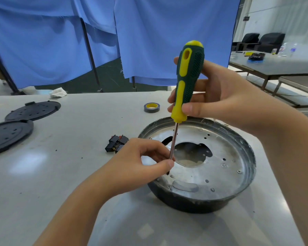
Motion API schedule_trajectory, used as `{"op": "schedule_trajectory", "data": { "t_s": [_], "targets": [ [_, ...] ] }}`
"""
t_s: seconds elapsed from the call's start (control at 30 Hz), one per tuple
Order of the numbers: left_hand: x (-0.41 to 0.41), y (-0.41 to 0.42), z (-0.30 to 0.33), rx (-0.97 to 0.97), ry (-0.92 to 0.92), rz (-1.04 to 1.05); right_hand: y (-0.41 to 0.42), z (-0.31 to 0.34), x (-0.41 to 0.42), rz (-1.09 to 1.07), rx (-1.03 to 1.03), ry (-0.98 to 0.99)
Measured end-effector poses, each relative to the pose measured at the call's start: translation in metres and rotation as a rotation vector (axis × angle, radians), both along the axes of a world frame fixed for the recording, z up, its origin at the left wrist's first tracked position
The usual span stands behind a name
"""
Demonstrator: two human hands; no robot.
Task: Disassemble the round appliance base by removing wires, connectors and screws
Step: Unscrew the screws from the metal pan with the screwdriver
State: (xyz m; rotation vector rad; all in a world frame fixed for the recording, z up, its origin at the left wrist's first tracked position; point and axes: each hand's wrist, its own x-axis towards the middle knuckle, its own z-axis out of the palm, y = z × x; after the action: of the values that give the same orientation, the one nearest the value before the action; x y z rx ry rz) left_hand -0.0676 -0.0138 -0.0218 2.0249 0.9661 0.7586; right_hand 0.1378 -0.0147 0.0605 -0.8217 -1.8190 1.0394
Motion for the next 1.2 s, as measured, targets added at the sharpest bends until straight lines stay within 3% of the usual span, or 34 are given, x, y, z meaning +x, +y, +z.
{"op": "schedule_trajectory", "data": {
  "t_s": [0.1, 0.4, 0.5, 1.2],
  "targets": [
    [0.001, 0.004, 0.010, -0.068, 0.108, -0.034, 0.000, 0.004, 0.006, -0.043, 0.039, 0.039],
    [0.020, 0.009, 0.041, -0.092, 0.888, -0.089, 0.000, 0.015, 0.030, -0.160, 0.118, 0.079],
    [0.034, 0.009, 0.045, -0.028, 1.059, -0.099, 0.001, 0.014, 0.028, -0.166, 0.116, 0.072],
    [0.064, 0.027, 0.045, -0.092, 1.189, -0.232, 0.002, 0.011, 0.026, -0.176, 0.077, -0.011]
  ]
}}
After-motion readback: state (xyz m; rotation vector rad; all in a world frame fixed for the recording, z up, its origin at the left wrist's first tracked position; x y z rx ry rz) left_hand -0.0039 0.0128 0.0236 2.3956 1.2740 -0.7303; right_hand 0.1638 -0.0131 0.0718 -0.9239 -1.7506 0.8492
